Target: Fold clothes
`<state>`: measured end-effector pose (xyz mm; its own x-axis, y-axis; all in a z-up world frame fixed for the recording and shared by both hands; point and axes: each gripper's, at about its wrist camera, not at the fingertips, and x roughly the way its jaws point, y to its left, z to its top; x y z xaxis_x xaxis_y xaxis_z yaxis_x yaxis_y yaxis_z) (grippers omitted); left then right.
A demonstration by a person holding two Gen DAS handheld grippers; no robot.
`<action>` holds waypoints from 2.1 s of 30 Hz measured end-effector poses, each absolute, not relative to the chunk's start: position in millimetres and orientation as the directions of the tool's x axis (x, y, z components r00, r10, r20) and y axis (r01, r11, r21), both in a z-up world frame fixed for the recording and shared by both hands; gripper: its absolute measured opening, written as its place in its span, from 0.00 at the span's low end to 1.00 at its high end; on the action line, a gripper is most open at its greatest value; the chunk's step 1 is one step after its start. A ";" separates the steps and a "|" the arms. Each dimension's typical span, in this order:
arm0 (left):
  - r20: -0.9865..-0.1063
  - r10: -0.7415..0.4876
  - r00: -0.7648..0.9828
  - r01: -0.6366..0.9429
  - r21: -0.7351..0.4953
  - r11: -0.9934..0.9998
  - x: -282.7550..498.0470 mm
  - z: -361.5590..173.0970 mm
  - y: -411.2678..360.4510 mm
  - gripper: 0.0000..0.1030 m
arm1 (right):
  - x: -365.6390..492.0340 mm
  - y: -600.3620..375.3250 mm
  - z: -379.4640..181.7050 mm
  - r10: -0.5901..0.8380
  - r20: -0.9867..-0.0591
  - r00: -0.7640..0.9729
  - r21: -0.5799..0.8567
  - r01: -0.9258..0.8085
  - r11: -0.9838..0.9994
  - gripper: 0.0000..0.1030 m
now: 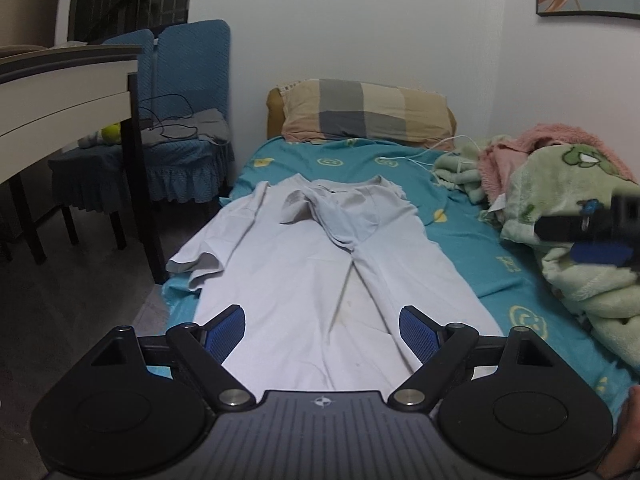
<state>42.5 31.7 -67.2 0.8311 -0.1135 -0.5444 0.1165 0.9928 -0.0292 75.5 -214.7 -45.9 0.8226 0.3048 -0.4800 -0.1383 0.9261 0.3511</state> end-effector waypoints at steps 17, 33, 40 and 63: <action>-0.693 0.029 0.721 -0.015 0.026 1.000 232.0 -132.2 116.6 0.79 | 158.3 -226.3 -91.8 0.325 -0.520 0.790 0.487 -0.039 0.873 0.81; -0.620 -0.227 0.751 -0.223 -0.562 0.797 291.0 -167.5 191.6 0.01 | 184.9 -229.0 -118.0 0.382 -0.552 0.741 0.581 0.013 0.814 0.81; -0.505 -0.139 0.852 -0.217 -0.582 0.784 309.9 -95.3 189.5 0.01 | 182.3 -233.8 -112.6 0.362 -0.539 0.760 0.581 0.025 0.813 0.81; -0.645 -0.270 0.715 0.096 -0.292 0.952 425.5 -81.9 -101.5 0.16 | 183.1 -289.8 -123.3 0.263 -0.547 0.795 0.599 0.152 0.786 0.81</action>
<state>425.5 -101.5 -81.9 0.7152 -0.2696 -0.6449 0.0957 0.9517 -0.2917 183.1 -289.8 -123.3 0.7950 0.2626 -0.5468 0.1522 0.7862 0.5989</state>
